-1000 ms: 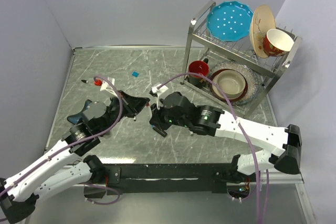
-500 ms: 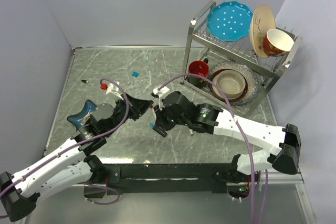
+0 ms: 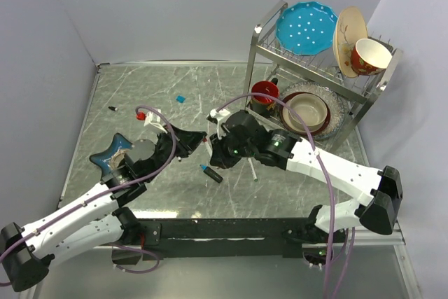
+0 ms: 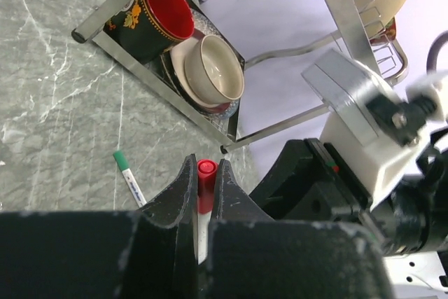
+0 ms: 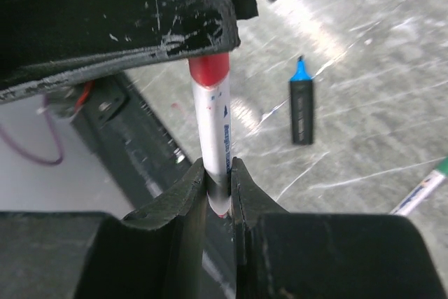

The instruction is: Insert the pens into the pen caps

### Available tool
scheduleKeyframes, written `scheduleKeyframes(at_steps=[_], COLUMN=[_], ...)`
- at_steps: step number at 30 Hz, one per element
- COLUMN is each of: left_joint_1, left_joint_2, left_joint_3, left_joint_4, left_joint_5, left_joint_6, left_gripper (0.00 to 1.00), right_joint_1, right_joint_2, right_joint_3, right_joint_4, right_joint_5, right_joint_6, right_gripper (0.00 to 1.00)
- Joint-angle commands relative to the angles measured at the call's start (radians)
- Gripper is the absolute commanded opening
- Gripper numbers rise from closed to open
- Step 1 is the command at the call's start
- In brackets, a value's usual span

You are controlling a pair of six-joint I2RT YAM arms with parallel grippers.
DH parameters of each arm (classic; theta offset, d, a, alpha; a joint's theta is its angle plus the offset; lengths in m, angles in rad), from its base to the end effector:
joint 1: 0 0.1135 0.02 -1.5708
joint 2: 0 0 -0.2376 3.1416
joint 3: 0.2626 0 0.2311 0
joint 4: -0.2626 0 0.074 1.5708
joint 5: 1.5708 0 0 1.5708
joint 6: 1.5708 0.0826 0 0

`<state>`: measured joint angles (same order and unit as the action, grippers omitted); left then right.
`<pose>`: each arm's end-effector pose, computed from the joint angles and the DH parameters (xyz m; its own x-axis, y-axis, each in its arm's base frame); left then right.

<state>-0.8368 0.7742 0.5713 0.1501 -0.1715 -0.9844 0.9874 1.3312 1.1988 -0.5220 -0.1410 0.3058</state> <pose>0.1685 -0.1658 0.2852 -0.5339 -0.6335 -0.5601 0.3122 0.4679 -0.8268 0.1646 0.2704 0.2795 -0.5870 -0.3482 -0.7309 -0.7456 0.5843 0.3204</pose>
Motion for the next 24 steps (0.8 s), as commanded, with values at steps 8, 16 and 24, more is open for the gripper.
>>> scheduleKeyframes(at_steps=[8, 16, 24], left_joint_1=[-0.111, -0.111, -0.11], left_joint_2=[0.028, 0.036, 0.094], left_joint_3=[-0.068, -0.016, 0.079], left_joint_4=[-0.256, -0.38, -0.421], left_joint_5=[0.323, 0.349, 0.321], left_joint_6=[0.024, 0.061, 0.075], left_gripper=[0.01, 0.01, 0.01], right_joint_1=[-0.145, -0.187, -0.184], right_joint_2=[0.005, 0.003, -0.033], right_joint_3=[0.211, 0.214, 0.089], right_joint_4=[0.511, 0.508, 0.505], right_joint_5=[-0.042, -0.094, -0.085], right_joint_6=[0.068, 0.013, -0.024], right_gripper=[0.0, 0.0, 0.0])
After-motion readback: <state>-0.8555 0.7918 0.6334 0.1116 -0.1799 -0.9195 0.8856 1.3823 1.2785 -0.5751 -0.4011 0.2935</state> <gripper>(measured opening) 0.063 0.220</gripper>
